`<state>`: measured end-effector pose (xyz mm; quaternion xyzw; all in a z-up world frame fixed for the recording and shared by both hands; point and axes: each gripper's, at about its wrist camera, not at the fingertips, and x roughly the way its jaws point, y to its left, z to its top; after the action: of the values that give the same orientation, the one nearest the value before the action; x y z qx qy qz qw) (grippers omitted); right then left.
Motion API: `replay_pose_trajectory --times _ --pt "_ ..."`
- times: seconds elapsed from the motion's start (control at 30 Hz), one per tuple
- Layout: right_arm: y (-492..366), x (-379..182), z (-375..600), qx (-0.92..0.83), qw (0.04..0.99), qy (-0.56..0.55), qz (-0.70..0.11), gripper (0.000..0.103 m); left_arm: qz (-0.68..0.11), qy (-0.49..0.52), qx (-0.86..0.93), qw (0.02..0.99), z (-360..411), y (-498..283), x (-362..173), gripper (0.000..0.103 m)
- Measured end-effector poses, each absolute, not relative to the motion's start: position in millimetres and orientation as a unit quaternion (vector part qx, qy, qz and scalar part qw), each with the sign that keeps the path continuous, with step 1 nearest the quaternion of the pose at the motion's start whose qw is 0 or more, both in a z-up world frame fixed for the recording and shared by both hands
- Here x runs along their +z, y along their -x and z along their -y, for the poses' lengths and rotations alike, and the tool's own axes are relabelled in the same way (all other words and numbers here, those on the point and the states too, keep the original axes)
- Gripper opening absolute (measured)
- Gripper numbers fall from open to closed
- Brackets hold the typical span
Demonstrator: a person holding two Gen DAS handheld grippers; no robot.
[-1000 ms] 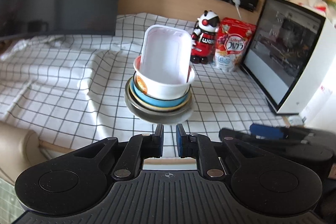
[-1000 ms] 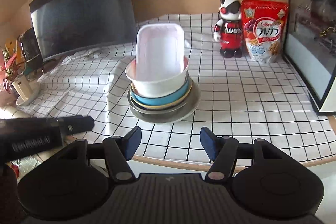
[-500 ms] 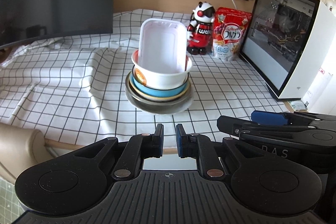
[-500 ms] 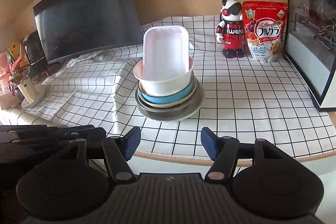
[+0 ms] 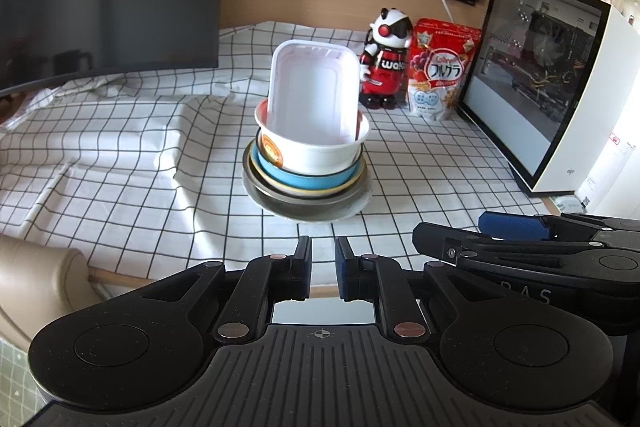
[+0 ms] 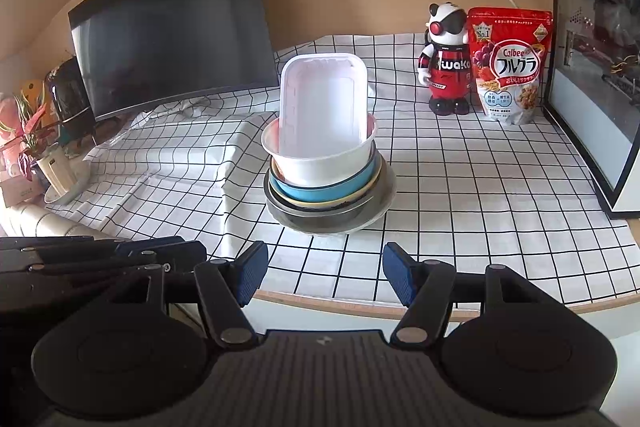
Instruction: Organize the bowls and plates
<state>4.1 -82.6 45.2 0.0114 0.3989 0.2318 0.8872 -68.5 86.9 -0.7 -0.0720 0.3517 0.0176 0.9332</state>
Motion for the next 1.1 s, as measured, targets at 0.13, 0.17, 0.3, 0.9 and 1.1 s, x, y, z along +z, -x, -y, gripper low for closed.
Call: replay_pose_trajectory --times 0.13,0.17,0.3,0.9,1.1 --pt "-4.1 45.2 81.7 0.231 0.887 -0.010 -0.400 0.064 -0.351 0.073 0.018 0.933 -86.4 68.5 -0.7 0.015" --pt "-4.6 45.0 81.7 0.231 0.887 -0.010 -0.400 0.064 -0.351 0.073 0.019 0.933 -86.6 68.5 -0.8 0.015" --pt "-4.6 44.7 81.1 0.231 0.886 -0.010 -0.401 0.064 -0.352 0.076 0.020 0.933 -88.0 68.0 -1.5 0.015" --pt "-8.4 42.0 78.5 0.228 0.885 -0.010 -0.407 0.064 -0.357 0.081 0.020 0.930 -90.1 65.4 -4.1 0.015" --pt "-9.2 41.1 76.0 0.226 0.884 -0.009 -0.409 0.064 -0.359 0.083 0.021 0.929 -90.4 63.9 -6.3 0.015"
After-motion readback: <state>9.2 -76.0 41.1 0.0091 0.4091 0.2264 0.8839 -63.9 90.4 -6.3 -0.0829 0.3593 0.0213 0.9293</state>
